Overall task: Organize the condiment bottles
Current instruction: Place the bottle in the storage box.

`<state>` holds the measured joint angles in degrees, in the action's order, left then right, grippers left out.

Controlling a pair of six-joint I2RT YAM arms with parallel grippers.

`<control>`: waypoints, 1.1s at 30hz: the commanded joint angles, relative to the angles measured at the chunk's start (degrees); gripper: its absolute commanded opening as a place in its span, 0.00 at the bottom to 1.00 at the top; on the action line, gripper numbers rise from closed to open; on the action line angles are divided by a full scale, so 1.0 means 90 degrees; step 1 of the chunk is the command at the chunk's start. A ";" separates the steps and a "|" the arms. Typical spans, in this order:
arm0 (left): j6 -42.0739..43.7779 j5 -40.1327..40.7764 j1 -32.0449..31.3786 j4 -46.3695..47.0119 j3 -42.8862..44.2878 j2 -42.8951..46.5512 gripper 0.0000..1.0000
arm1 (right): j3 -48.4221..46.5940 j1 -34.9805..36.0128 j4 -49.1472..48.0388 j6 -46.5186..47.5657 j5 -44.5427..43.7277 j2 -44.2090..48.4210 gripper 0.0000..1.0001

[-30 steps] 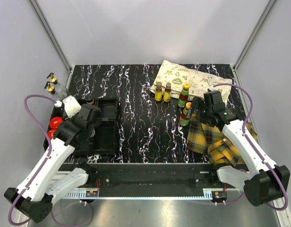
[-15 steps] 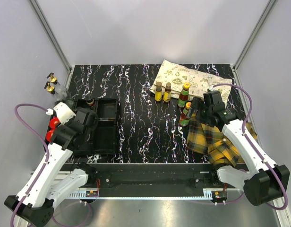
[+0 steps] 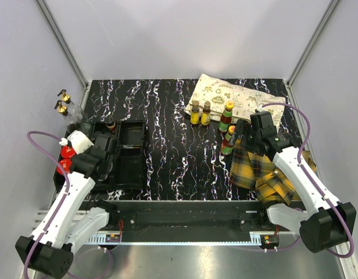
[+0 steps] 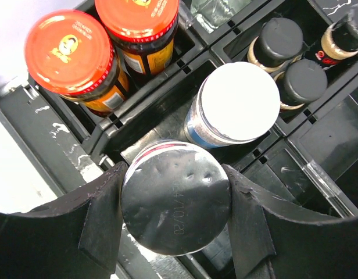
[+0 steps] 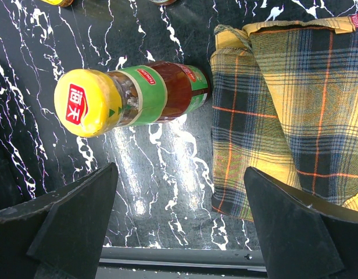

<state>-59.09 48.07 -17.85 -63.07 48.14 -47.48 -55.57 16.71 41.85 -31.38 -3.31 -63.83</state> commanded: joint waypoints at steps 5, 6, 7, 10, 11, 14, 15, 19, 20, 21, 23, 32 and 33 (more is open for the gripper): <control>0.0120 -0.0312 0.0410 0.1128 -0.0387 0.0003 0.16 | -0.0036 -0.0050 -0.0099 -0.0010 0.0104 0.0032 1.00; 0.0130 -0.0361 0.0430 0.1187 -0.0417 0.0003 0.20 | -0.0036 -0.0050 -0.0099 -0.0010 0.0104 0.0022 1.00; 0.0149 -0.0390 0.0450 0.1216 -0.0456 -0.0007 0.21 | -0.0036 -0.0040 -0.0108 -0.0010 0.0095 0.0022 1.00; 0.0111 -0.0449 0.0498 0.1255 -0.0544 -0.0095 0.29 | -0.0036 -0.0050 -0.0099 -0.0010 0.0095 0.0032 1.00; 0.0101 -0.0468 0.0508 0.1246 -0.0602 -0.0134 0.31 | -0.0027 -0.0050 -0.0108 -0.0010 0.0104 0.0022 1.00; 0.0062 -0.0527 0.0547 0.1275 -0.0681 -0.0193 0.36 | -0.0027 -0.0040 -0.0099 -0.0010 0.0104 0.0032 1.00; 0.0052 -0.0566 0.0547 0.1285 -0.0710 -0.0202 0.40 | -0.0017 -0.0050 -0.0108 -0.0020 0.0104 0.0022 1.00; 0.0062 -0.0615 0.0577 0.1295 -0.0769 -0.0173 0.57 | -0.0007 -0.0050 -0.0099 -0.0020 0.0114 0.0042 1.00; 0.0071 -0.0615 0.0586 0.1295 -0.0778 -0.0135 0.62 | -0.0007 -0.0040 -0.0099 -0.0010 0.0104 0.0032 1.00; 0.0081 -0.0605 0.0586 0.1304 -0.0779 -0.0115 0.66 | -0.0007 -0.0050 -0.0108 -0.0020 0.0114 0.0032 1.00; 0.0091 -0.0605 0.0586 0.1295 -0.0769 -0.0085 0.78 | -0.0007 -0.0050 -0.0108 -0.0029 0.0114 0.0032 1.00; 0.0276 -0.0596 0.0587 0.0905 -0.0223 -0.0095 0.99 | -0.0017 -0.0040 -0.0099 -0.0049 0.0133 0.0052 1.00; 0.0296 -0.0576 0.0586 0.0778 -0.0116 -0.0076 0.99 | -0.0026 -0.0060 -0.0099 -0.0039 0.0124 0.0052 1.00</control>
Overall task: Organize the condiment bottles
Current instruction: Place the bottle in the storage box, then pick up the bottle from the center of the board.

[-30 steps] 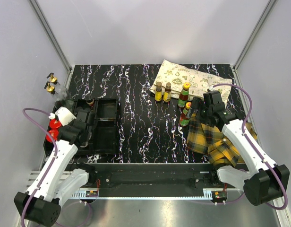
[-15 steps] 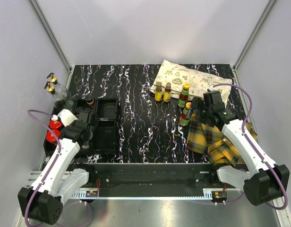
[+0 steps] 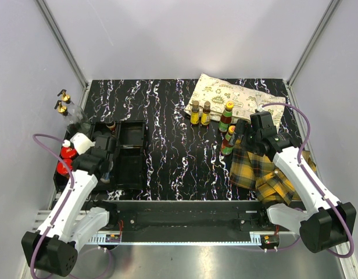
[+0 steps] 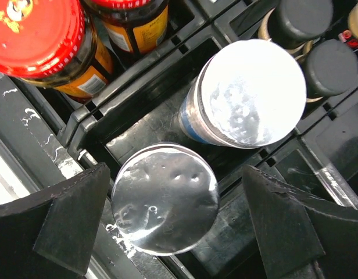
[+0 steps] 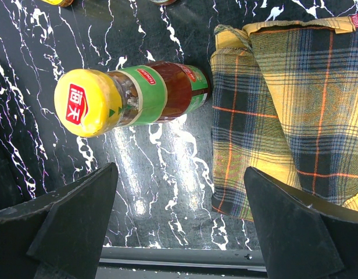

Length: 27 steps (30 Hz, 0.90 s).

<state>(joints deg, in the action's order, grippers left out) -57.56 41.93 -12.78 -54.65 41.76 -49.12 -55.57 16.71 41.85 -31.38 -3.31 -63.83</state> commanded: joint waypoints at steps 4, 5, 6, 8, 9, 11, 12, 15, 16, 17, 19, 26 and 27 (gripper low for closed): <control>0.0253 0.0155 0.0023 -0.0411 0.1198 0.0330 0.99 | -0.0036 -0.0050 -0.0089 -0.0049 0.0124 0.0032 1.00; 0.0330 0.0175 0.0023 -0.0441 0.1287 0.0380 0.99 | -0.0036 -0.0050 -0.0089 -0.0049 0.0133 0.0032 1.00; 0.0370 0.0204 0.0023 -0.0451 0.1375 0.0438 0.99 | -0.0036 -0.0050 -0.0089 -0.0059 0.0134 0.0042 1.00; 0.0545 0.0214 0.0023 -0.0441 0.1609 0.0633 0.99 | -0.0036 -0.0050 -0.0099 -0.0049 0.0134 0.0042 1.00; 0.0604 0.0204 0.0023 -0.0422 0.1688 0.0721 0.99 | -0.0036 -0.0050 -0.0099 -0.0059 0.0124 0.0032 1.00; 0.1166 -0.0096 0.0023 -0.0083 0.1825 0.0780 0.99 | -0.0046 -0.0050 -0.0099 -0.0049 0.0124 0.0042 1.00; 0.1413 -0.0253 0.0023 0.0075 0.1854 0.0780 0.99 | -0.0046 -0.0050 -0.0099 -0.0059 0.0124 0.0032 1.00; 0.2487 -0.1365 0.0023 0.0963 0.1884 0.0771 0.99 | -0.0085 -0.0050 -0.0099 -0.0059 0.0104 0.0013 1.00; 0.2634 -0.1677 0.0023 0.1149 0.1893 0.0684 0.99 | -0.0095 -0.0050 -0.0099 -0.0059 0.0104 -0.0007 1.00; 0.2916 -0.2328 0.0023 0.1528 0.1903 0.0605 0.99 | -0.0105 -0.0040 -0.0099 -0.0059 0.0114 -0.0007 1.00; 0.3075 -0.2889 -0.0026 0.1862 0.1952 0.0304 0.99 | -0.0124 -0.0050 -0.0099 -0.0078 0.0124 -0.0036 1.00; 0.3524 -0.3362 -0.1128 0.3034 0.2313 -0.0790 0.99 | -0.0105 -0.0050 -0.0079 -0.0088 0.0095 0.0100 1.00; 0.3602 -0.3341 -0.1390 0.3084 0.2458 -0.1043 0.99 | -0.0105 -0.0050 -0.0089 -0.0088 0.0094 0.0129 1.00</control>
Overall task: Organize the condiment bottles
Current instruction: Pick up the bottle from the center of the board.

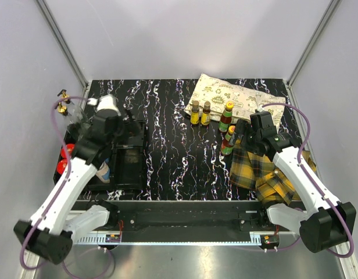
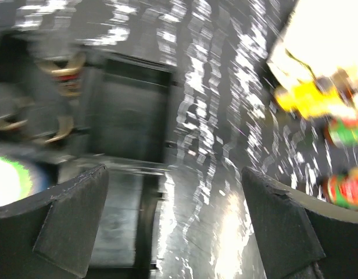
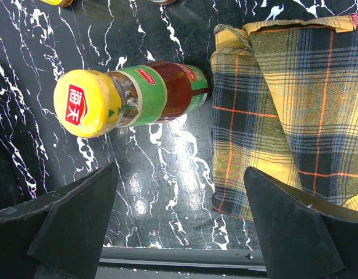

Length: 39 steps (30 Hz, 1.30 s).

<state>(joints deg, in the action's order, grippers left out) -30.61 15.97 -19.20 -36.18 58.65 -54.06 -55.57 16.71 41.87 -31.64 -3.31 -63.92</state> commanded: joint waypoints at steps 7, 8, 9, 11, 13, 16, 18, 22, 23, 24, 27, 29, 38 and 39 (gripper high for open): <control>0.1271 -0.0777 -0.1411 0.1646 0.1305 -0.1667 0.99 | -0.0202 -0.0050 -0.0052 -0.0049 0.0085 0.0169 1.00; 0.1330 -0.0826 -0.1479 0.1744 0.1373 -0.1804 0.99 | -0.0231 -0.0050 -0.0043 -0.0049 0.0085 0.0159 1.00; 0.1379 -0.0894 -0.1576 0.1832 0.1528 -0.2105 0.99 | -0.0241 -0.0040 -0.0043 -0.0049 0.0094 0.0159 1.00; 0.1506 -0.1080 -0.1675 0.2047 0.1714 -0.2429 0.99 | -0.0300 -0.0050 -0.0042 -0.0049 0.0094 0.0139 1.00; 0.1545 -0.1110 -0.1773 0.2126 0.2085 -0.3005 0.99 | -0.0339 -0.0050 -0.0013 -0.0049 0.0104 0.0159 1.00; 0.1565 -0.1276 -0.1851 0.2136 0.2700 -0.3835 0.97 | -0.0359 -0.0050 0.0006 -0.0039 0.0095 0.0217 1.00; 0.1594 -0.1383 -0.1880 0.2155 0.3158 -0.4399 0.95 | -0.0349 -0.0050 0.0016 -0.0049 0.0104 0.0247 1.00; 0.1624 -0.1344 -0.1890 0.2165 0.3872 -0.5193 0.95 | -0.0300 -0.0050 0.0035 -0.0088 0.0173 0.0188 1.00; 0.1624 -0.1364 -0.1890 0.2165 0.4096 -0.5446 0.94 | -0.0300 -0.0050 0.0026 -0.0088 0.0173 0.0179 1.00; 0.1605 -0.1403 -0.1890 0.2194 0.4205 -0.5554 0.95 | -0.0300 -0.0060 0.0026 -0.0098 0.0192 0.0159 1.00; 0.1575 -0.1413 -0.1890 0.2204 0.4565 -0.5965 0.94 | -0.0310 -0.0060 0.0036 -0.0088 0.0153 0.0169 1.00; 0.1565 -0.1374 -0.1900 0.2194 0.4771 -0.6199 0.94 | -0.0320 -0.0069 0.0036 -0.0079 0.0153 0.0169 1.00; 0.1614 -0.1032 -0.1890 0.2380 0.5006 -0.6737 0.87 | -0.0329 -0.0060 0.0055 -0.0049 0.0075 0.0237 1.00; 0.1604 -0.1022 -0.1890 0.2457 0.5006 -0.6766 0.86 | -0.0329 -0.0060 0.0065 -0.0049 0.0056 0.0237 1.00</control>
<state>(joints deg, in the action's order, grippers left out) -16.88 5.30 -36.16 -18.52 100.90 -113.54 -56.25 16.64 42.37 -31.90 -2.35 -62.96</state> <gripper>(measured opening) 0.882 0.994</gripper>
